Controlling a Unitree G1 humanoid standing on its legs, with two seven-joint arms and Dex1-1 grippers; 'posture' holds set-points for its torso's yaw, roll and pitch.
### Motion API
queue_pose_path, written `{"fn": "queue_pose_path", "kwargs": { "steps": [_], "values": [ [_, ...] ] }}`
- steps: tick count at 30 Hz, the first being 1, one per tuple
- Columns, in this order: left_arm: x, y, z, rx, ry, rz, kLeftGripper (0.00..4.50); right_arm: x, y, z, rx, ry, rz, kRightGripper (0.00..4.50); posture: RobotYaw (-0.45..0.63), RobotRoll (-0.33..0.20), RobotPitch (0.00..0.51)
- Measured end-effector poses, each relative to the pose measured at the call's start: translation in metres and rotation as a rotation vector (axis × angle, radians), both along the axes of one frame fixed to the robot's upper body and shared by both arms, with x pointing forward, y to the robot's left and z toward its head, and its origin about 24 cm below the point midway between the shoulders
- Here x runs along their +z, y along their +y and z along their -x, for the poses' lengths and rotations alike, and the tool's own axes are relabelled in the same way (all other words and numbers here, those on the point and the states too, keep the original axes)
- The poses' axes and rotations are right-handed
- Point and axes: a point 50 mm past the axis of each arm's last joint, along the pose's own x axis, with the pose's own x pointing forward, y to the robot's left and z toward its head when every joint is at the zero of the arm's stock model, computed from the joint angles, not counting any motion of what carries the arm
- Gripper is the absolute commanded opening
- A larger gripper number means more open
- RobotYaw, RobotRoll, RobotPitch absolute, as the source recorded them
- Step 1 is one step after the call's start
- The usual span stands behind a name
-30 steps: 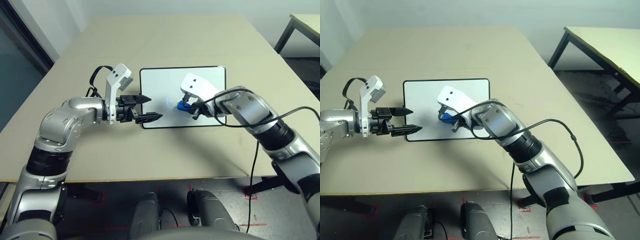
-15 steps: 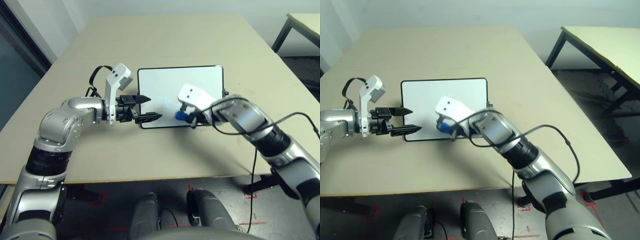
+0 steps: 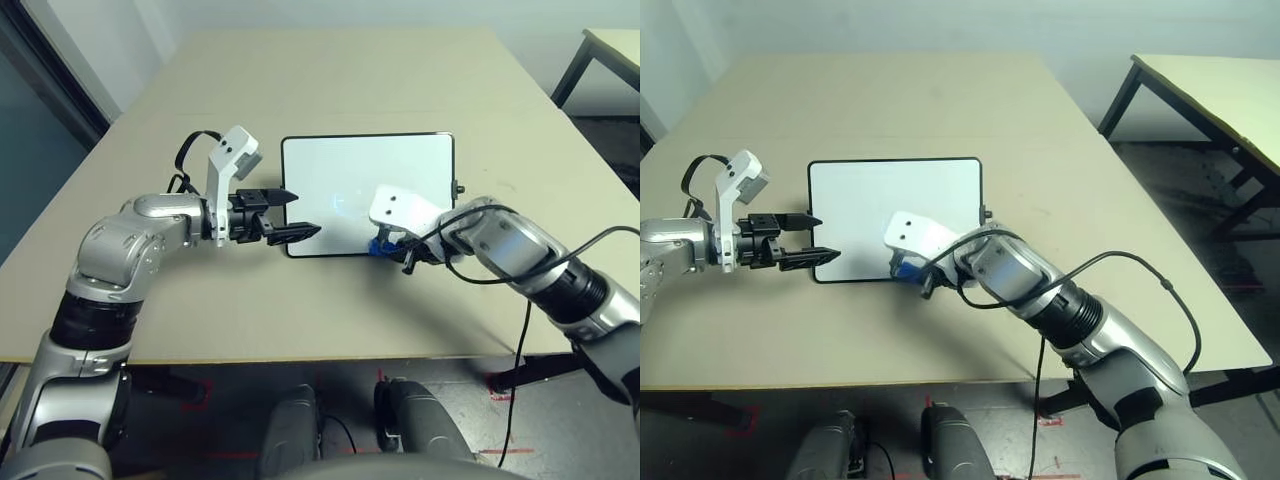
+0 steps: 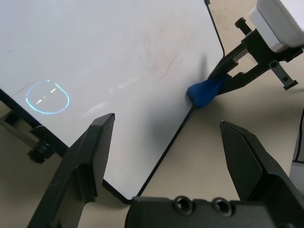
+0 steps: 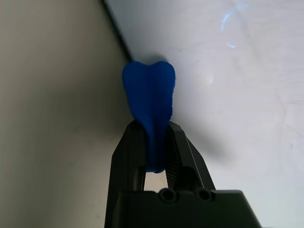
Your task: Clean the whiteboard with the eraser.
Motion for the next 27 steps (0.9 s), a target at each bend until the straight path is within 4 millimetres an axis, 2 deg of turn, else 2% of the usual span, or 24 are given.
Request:
{"fn": "queue_pose_path", "kwargs": {
  "steps": [1,5,8,9,11,13,16,18,19,21,23,24,27],
  "values": [
    [0.006,0.004,-0.007,0.04,-0.049,0.043,4.5,0.017,0.0,-0.011,-0.043,-0.044,-0.037,0.53,-0.04,0.0,0.076],
    [0.042,0.024,-0.029,0.224,-0.326,0.184,4.5,0.106,-0.008,-0.041,-0.198,-0.294,-0.263,0.53,-0.04,0.0,0.077],
    [0.066,0.043,-0.037,0.386,-0.546,0.3,4.5,0.151,-0.023,-0.056,-0.338,-0.437,-0.451,0.53,-0.04,0.0,0.077],
    [0.069,0.05,-0.038,0.438,-0.599,0.316,4.5,0.163,-0.035,-0.06,-0.405,-0.495,-0.498,0.53,-0.04,0.0,0.077],
    [0.066,0.064,-0.039,0.529,-0.659,0.322,4.5,0.173,-0.065,-0.067,-0.556,-0.59,-0.549,0.52,-0.04,0.0,0.078],
    [0.056,0.077,-0.041,0.611,-0.67,0.322,4.5,0.161,-0.09,-0.072,-0.688,-0.617,-0.538,0.52,-0.04,0.0,0.08],
    [0.043,0.085,-0.044,0.667,-0.672,0.317,4.5,0.122,-0.108,-0.077,-0.802,-0.543,-0.481,0.52,-0.04,0.0,0.083],
    [0.034,0.09,-0.045,0.713,-0.668,0.322,4.5,0.085,-0.118,-0.075,-0.868,-0.453,-0.428,0.52,-0.05,0.0,0.089],
    [0.026,0.096,-0.045,0.747,-0.653,0.321,4.5,0.058,-0.125,-0.07,-0.914,-0.378,-0.388,0.52,-0.05,0.0,0.094],
    [0.009,0.105,-0.044,0.79,-0.612,0.308,4.5,0.018,-0.132,-0.059,-0.972,-0.261,-0.325,0.52,-0.05,0.0,0.103],
    [-0.01,0.109,-0.042,0.821,-0.554,0.295,4.5,-0.012,-0.134,-0.048,-1.016,-0.168,-0.279,0.52,-0.05,0.0,0.108],
    [-0.017,0.108,-0.042,0.824,-0.533,0.295,4.5,-0.019,-0.134,-0.044,-1.025,-0.149,-0.266,0.52,-0.05,0.0,0.109],
    [-0.03,0.103,-0.042,0.823,-0.503,0.301,4.5,-0.017,-0.135,-0.039,-1.028,-0.171,-0.261,0.52,-0.06,0.0,0.108]
  ]
}}
